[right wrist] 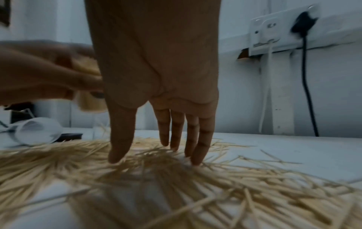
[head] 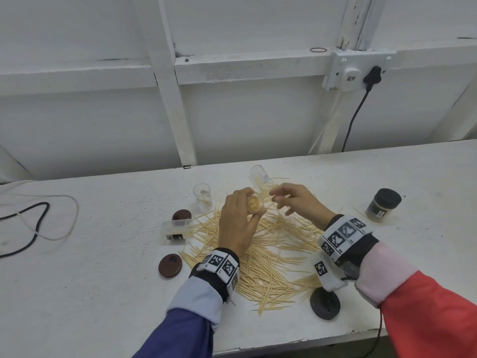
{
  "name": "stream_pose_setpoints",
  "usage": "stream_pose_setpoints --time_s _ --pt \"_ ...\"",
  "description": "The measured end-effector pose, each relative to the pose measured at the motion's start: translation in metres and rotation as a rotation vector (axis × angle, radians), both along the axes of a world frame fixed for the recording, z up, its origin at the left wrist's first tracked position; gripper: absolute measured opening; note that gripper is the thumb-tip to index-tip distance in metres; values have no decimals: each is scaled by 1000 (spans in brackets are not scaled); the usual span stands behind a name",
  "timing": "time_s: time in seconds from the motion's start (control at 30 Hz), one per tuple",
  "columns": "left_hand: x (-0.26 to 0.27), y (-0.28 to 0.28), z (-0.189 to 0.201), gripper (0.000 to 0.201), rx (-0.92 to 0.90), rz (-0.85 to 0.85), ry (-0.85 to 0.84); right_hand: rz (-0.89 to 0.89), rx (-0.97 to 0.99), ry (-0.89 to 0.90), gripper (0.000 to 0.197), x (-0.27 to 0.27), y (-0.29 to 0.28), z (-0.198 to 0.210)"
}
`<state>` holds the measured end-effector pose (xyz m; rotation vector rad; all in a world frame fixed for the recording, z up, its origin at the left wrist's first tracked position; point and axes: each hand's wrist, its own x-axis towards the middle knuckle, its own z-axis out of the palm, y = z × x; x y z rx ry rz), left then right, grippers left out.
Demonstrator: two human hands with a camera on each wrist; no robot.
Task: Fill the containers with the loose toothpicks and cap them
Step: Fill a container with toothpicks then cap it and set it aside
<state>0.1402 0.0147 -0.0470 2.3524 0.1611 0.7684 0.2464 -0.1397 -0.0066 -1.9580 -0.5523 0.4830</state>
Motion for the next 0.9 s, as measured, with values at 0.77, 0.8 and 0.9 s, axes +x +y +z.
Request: stream_pose_setpoints --time_s 0.77,0.8,0.9 --pt "-1 1 -1 45 49 25 109 230 -773 -442 13 -5 9 -20" --pt "0 1 -1 45 52 34 115 217 -745 -422 12 -3 7 -18" --pt "1 3 -2 44 77 96 123 204 -648 -350 7 6 0 -13"
